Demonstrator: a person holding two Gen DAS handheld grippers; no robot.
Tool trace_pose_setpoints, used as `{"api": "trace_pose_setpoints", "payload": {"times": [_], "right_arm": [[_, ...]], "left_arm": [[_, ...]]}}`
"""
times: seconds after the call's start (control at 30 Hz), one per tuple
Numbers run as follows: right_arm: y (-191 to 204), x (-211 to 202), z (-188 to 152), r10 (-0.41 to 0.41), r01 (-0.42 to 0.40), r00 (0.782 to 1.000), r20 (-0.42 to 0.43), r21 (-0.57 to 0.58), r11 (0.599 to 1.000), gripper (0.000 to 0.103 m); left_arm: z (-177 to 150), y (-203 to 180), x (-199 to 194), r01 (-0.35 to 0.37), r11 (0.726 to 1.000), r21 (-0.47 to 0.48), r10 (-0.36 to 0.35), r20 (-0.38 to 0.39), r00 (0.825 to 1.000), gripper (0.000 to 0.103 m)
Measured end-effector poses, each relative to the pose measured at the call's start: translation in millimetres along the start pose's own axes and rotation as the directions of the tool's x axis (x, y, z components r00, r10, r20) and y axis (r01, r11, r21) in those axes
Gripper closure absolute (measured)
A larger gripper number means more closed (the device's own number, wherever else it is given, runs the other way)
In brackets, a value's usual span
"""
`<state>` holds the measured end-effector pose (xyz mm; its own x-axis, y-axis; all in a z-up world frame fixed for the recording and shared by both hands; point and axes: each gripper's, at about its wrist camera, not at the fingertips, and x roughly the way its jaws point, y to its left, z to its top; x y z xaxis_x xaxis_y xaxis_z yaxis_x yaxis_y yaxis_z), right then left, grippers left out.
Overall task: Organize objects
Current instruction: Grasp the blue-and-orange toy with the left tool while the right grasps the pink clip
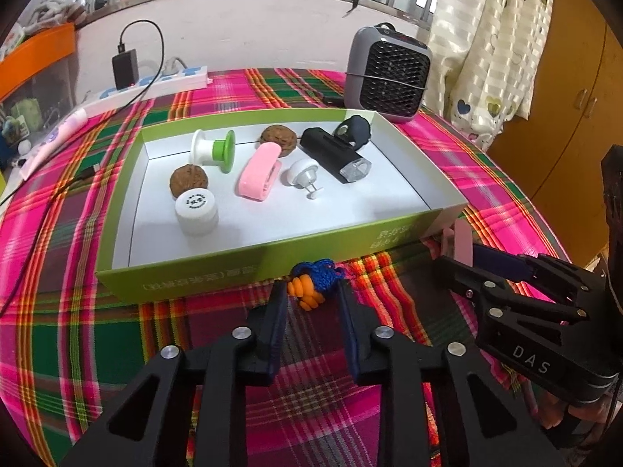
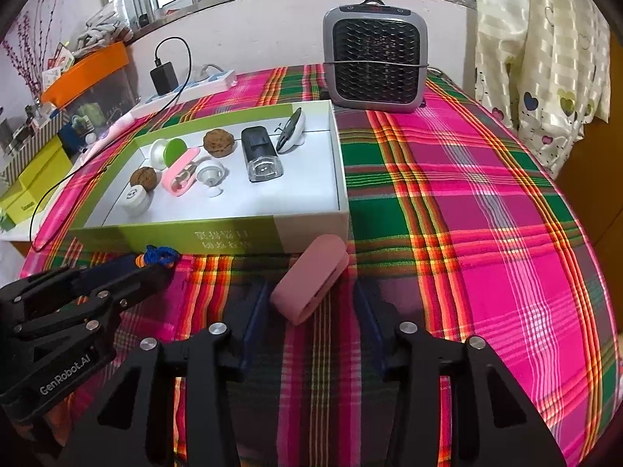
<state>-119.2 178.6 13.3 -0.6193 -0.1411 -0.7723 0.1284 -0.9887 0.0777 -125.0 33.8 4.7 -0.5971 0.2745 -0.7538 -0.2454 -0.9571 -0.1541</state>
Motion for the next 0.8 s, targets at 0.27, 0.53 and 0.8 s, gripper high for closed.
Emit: {"api": "trace_pose_setpoints", "payload": {"times": [0.27, 0.53, 0.8], "right_arm": [[-0.7, -1.7, -1.6, 0.013, -0.013, 1.0, 0.009, 0.001, 1.0, 0.069], [-0.4, -5.2, -4.4, 0.017, -0.017, 1.0, 0.015, -0.011, 1.0, 0.077], [-2.9, -7.8, -5.8, 0.018, -0.018, 1.0, 0.017, -0.017, 1.0, 0.079]], "left_arm": [[0.0, -2.2, -1.0, -0.001, 1.0, -0.001, 0.001, 0.007, 1.0, 0.085], [-2.4, -5.9, -4.5, 0.019, 1.0, 0.002, -0.019, 0.011, 1.0, 0.095], [-8.6, -14.3, -6.5, 0.061, 0.998, 0.022, -0.061, -0.006, 0.998, 0.095]]}}
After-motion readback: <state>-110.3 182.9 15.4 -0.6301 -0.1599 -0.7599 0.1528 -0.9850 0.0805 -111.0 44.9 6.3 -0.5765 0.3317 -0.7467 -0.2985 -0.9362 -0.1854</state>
